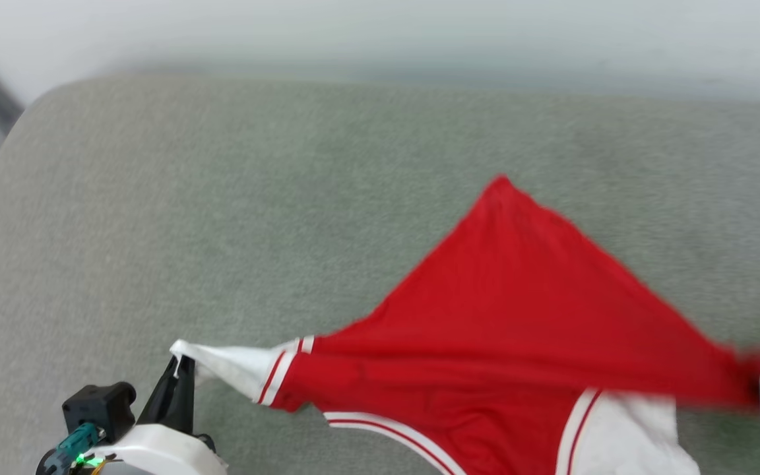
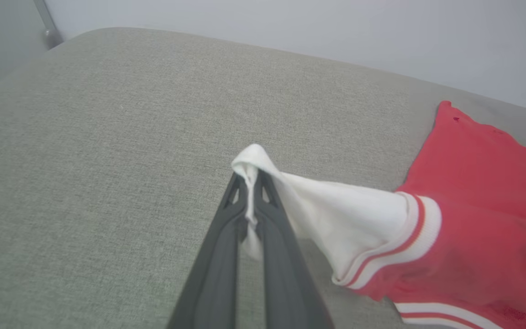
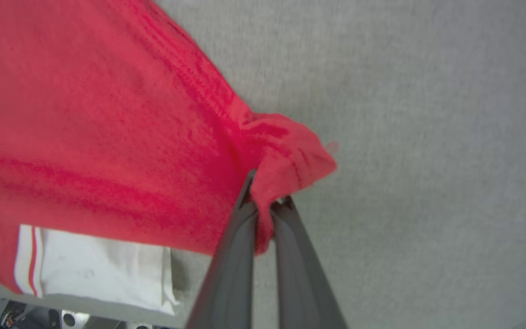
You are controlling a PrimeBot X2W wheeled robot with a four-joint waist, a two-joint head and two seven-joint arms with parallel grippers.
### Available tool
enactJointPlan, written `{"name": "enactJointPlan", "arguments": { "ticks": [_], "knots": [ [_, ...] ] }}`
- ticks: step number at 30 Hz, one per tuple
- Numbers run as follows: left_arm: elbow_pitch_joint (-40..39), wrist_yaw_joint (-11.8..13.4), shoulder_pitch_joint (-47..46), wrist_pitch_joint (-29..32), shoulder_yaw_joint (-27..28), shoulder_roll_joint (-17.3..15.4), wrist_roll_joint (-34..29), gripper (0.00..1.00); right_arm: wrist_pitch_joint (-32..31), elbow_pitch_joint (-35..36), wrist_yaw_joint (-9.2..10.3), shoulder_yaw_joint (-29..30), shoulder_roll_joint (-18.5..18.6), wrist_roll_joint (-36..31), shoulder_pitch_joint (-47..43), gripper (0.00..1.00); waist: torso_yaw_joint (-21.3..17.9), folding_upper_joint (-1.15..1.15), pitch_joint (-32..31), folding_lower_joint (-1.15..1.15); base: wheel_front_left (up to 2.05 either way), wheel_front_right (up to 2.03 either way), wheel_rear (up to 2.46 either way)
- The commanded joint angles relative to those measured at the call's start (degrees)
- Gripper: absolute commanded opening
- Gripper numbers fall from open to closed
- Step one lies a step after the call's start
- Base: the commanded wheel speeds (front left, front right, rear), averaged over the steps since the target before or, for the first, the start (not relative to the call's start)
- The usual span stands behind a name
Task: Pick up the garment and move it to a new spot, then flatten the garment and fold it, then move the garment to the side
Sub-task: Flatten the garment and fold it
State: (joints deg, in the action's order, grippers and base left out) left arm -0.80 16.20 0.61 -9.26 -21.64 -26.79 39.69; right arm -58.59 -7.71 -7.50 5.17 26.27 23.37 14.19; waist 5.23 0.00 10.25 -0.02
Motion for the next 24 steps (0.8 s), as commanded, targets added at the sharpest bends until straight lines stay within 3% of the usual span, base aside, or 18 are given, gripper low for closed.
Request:
{"name": "enactJointPlan", "arguments": {
  "ticks": [1,7,8,9,13,17,22,23,24],
  "knots": [
    [-0.3,0.5,1.1,0.5,0.2,-0.7,0.3,0.0,-0.3,2.0,0.02,0.7,-1.9,0.0,-6.0,0.0,-3.3,0.0,-3.5,0.02,0.0,0.0,0.0],
    [-0.8,1.0,2.1,2.2,-0.5,-1.5,0.2,0.0,2.0,5.7,0.02,6.9,-12.8,0.5,-24.9,0.0,-3.5,0.0,-4.7,0.02,0.0,0.0,0.0],
    [-0.9,1.1,2.4,2.5,-0.5,-1.4,0.6,0.0,2.7,5.7,0.02,7.4,-14.2,0.4,-26.4,0.32,-3.8,0.0,-4.7,0.02,0.0,0.0,0.0],
    [-1.0,1.0,2.4,2.6,-0.6,-1.3,0.7,0.0,3.7,6.0,0.02,7.7,-15.2,0.2,-27.6,1.0,-3.9,0.0,-4.7,0.02,0.0,0.0,0.0],
    [-1.6,1.4,2.6,3.0,-0.7,-1.6,0.5,0.0,11.2,7.9,0.02,8.9,-17.4,0.0,-27.7,1.0,-4.8,0.0,-4.8,0.02,0.0,0.0,0.0],
    [-2.5,1.7,2.1,3.3,-0.9,-1.9,0.2,0.0,25.0,9.8,0.01,11.2,-17.0,-2.4,-23.3,1.0,-5.2,0.0,-4.7,0.02,0.0,0.0,0.0],
    [-4.2,2.2,0.9,3.1,-0.9,-1.9,-0.4,0.0,41.2,8.7,0.01,12.0,-17.4,-2.5,-14.7,1.0,-5.0,0.0,-3.5,0.02,0.0,0.0,0.0],
    [-5.2,2.2,-0.4,2.9,-1.0,-1.7,-0.9,0.0,44.6,6.6,0.01,10.6,-16.6,-2.0,-9.5,1.0,-4.4,0.0,-1.7,0.02,0.0,0.0,0.0],
    [-5.6,2.1,-1.1,3.0,-1.2,-1.6,-1.1,0.0,43.9,6.3,0.01,9.6,-16.1,-1.5,-7.6,1.0,-4.1,0.0,-0.8,0.02,0.0,0.0,0.0]
  ]
}}
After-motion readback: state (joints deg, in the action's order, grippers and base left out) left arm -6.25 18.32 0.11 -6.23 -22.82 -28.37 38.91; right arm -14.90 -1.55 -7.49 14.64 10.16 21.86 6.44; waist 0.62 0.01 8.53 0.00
